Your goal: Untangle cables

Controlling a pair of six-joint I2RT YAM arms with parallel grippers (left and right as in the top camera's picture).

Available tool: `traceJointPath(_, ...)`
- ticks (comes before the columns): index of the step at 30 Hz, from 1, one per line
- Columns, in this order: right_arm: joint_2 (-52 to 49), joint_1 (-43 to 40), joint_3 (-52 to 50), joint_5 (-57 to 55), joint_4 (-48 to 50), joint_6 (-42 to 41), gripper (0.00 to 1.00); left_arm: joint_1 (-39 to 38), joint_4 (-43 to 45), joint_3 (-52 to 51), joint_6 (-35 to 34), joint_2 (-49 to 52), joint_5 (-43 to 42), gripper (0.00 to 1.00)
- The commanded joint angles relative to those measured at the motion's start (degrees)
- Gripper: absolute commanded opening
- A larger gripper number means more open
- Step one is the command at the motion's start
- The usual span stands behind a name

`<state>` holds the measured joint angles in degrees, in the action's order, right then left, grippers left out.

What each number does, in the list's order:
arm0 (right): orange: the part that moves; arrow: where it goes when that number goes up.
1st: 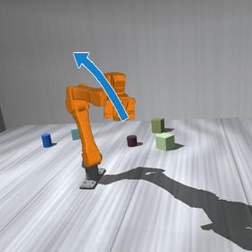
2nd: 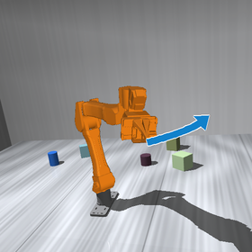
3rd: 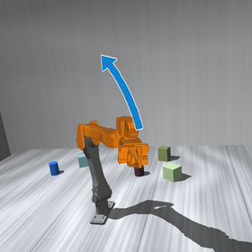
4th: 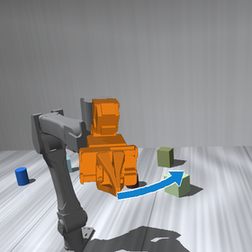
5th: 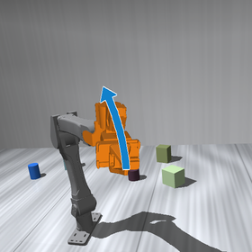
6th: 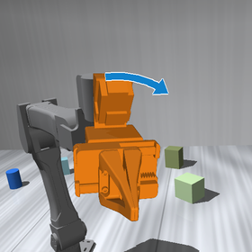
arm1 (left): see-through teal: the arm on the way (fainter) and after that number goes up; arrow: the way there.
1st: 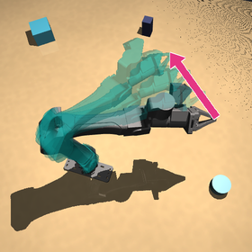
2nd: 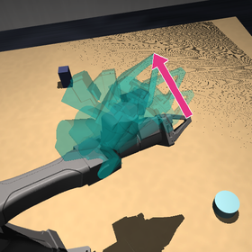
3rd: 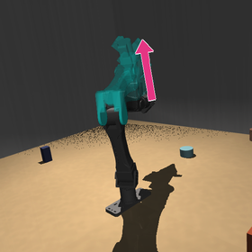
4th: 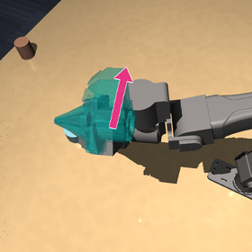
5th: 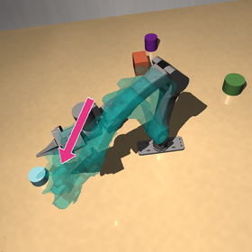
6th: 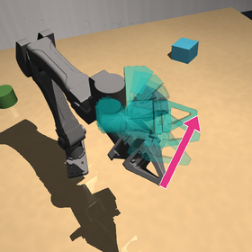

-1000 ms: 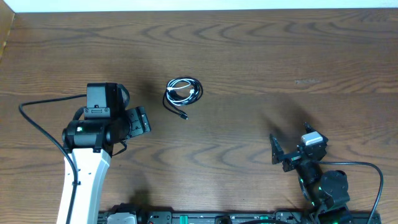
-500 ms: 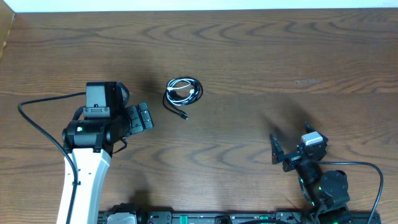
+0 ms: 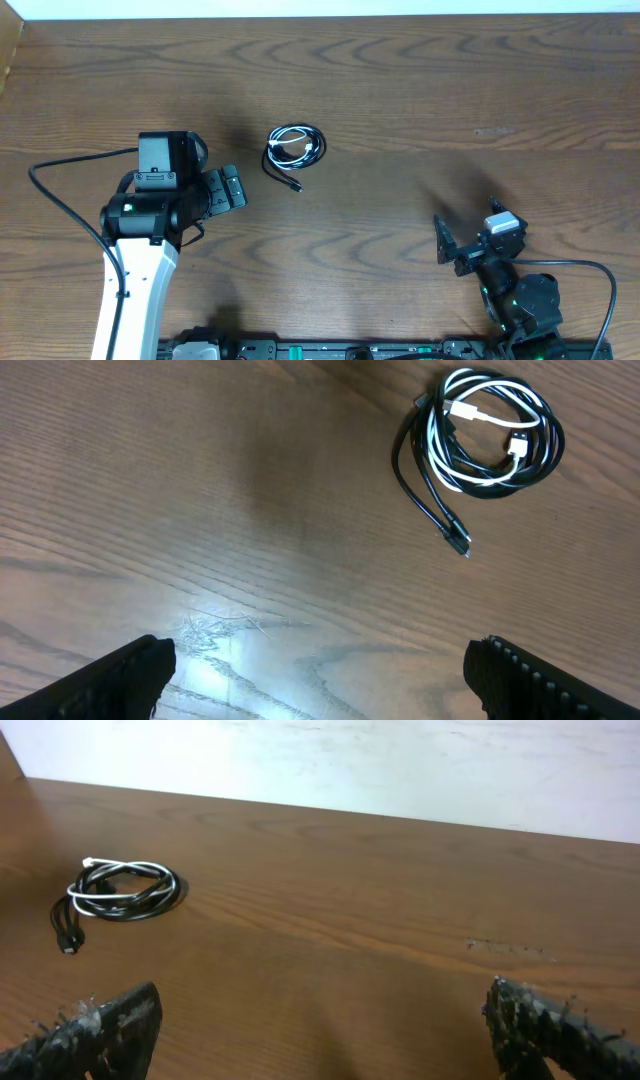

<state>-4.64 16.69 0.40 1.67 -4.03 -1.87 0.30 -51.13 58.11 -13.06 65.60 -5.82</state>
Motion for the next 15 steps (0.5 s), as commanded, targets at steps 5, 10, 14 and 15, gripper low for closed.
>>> traceJointPath(5,0.1,0.2,-0.1,-0.2,-0.3,0.9,0.99,-0.1,0.0,0.9,0.3,0.3,2.5,0.98)
traceJointPath(10,0.1,0.2,-0.1,-0.2,-0.3,0.9,0.99,-0.1,0.0,0.9,0.3,0.4,2.5,0.98)
traceJointPath(14,0.1,0.2,-0.1,-0.2,-0.3,0.9,0.99,-0.1,0.0,0.8,-1.1,1.4,5.4,0.98)
traceJointPath(15,0.1,0.2,-0.1,-0.2,-0.3,0.9,0.99,-0.1,0.0,0.8,-1.4,1.7,6.4,0.98)
